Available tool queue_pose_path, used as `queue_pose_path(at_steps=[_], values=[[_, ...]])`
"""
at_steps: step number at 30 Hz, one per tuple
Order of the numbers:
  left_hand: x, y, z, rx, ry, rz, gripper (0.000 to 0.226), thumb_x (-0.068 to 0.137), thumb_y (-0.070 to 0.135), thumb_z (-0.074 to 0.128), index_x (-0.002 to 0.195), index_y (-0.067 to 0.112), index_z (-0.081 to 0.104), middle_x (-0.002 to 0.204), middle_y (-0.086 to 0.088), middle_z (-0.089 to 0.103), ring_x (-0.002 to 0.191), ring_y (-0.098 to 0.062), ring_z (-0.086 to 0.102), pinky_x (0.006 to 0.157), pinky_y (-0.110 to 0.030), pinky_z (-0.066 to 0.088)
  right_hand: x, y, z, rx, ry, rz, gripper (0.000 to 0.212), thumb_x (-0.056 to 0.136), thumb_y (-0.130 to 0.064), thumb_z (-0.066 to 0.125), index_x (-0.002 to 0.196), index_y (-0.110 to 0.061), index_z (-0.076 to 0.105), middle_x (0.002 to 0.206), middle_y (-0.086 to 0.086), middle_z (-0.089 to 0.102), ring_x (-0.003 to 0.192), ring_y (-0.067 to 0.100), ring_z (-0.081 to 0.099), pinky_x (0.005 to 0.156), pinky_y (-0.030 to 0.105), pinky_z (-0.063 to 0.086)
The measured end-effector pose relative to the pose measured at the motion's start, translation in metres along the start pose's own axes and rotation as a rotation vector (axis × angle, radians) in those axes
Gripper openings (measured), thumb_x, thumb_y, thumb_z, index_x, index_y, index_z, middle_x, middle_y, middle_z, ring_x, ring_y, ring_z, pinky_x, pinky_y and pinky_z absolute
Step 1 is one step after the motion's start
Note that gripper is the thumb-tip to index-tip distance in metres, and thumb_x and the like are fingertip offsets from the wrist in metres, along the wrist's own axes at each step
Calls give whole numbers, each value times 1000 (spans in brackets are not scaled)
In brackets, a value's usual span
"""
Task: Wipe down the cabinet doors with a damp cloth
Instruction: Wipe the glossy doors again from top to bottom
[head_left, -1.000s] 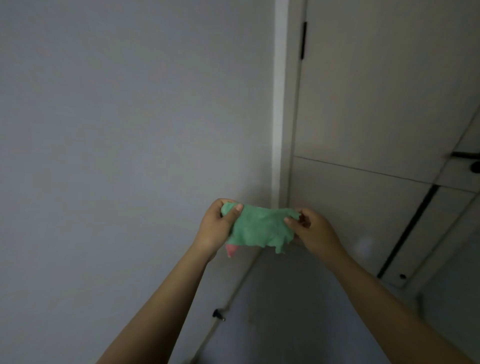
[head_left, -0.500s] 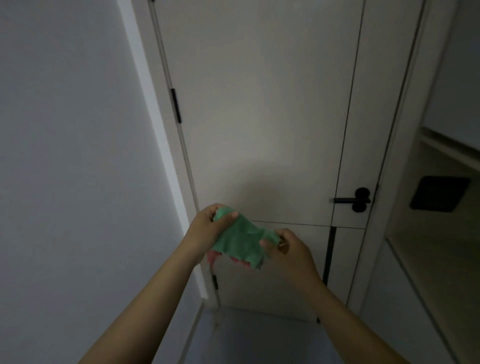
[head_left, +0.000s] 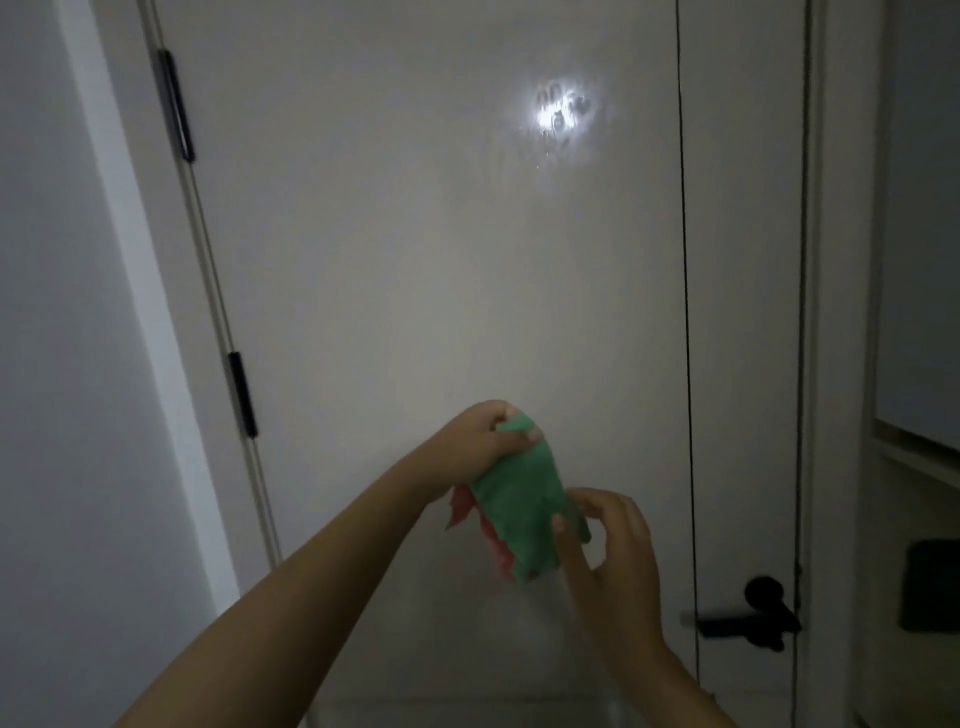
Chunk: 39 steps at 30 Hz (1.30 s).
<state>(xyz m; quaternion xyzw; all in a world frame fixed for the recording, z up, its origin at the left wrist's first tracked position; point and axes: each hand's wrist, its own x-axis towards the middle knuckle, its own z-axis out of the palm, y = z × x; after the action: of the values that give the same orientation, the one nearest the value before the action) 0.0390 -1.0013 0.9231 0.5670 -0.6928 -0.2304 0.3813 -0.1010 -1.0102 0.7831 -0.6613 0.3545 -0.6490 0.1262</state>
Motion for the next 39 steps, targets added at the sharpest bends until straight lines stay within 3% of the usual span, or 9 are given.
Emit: queue_pose_path(at_steps=[7,11,14,17,20,23,29,35,39], values=[[131,53,-47,94,55,193,8,86,18,70,87,14,63,80,0,64,72,-11,61,70,-22,52,137,24,51,100,124,-363,46,98,-49,29,133,-21,42,135,-14,33,131,-7,29,108,14,26],[187,85,-73,167,233,304,16,81,17,75,94,14,67,87,-6,65,78,-14,60,74,-24,51,226,22,76,166,102,-496,49,97,-32,36,143,-15,34,150,-2,28,140,5,25,115,22,21],[211,101,-91,102,335,324,29,79,15,77,106,12,66,82,0,60,78,-12,59,71,-18,49,268,18,89,222,-14,-483,54,95,-41,32,146,-26,24,155,-9,19,143,2,17,116,18,16],[233,107,-111,133,443,355,33,80,13,76,110,8,64,79,6,60,73,-6,58,67,-14,48,306,13,103,136,-91,-452,54,91,-53,20,142,-43,5,155,-17,8,144,0,9,117,21,10],[245,108,-130,159,567,435,29,82,10,73,110,8,64,84,3,65,74,-3,60,70,-12,48,337,4,118,-211,-45,-514,61,90,-54,10,146,-37,-7,155,-14,-6,144,3,-4,116,24,-3],[244,97,-144,271,710,515,14,86,15,68,100,12,67,89,5,66,78,-5,60,70,-11,49,360,-1,122,-546,142,-636,61,97,-45,18,151,-19,9,155,0,2,144,15,4,118,31,-2],[234,53,-195,661,1171,568,19,87,21,57,101,18,68,104,-5,55,100,-22,51,84,-29,34,432,-41,117,-825,52,-1002,62,97,-48,25,149,-13,28,156,12,24,145,24,18,119,37,4],[224,22,-237,549,1244,523,49,81,29,42,125,10,51,137,-12,38,131,-28,31,110,-37,17,474,-130,166,-785,202,-713,80,87,-56,1,153,-12,10,159,17,4,148,28,1,118,37,-8],[210,-10,-274,567,1314,507,56,84,27,41,136,6,44,149,-18,30,140,-32,22,117,-44,9,438,-126,207,-838,76,-1043,71,92,-52,21,147,-9,35,152,19,29,143,32,25,117,39,7]])
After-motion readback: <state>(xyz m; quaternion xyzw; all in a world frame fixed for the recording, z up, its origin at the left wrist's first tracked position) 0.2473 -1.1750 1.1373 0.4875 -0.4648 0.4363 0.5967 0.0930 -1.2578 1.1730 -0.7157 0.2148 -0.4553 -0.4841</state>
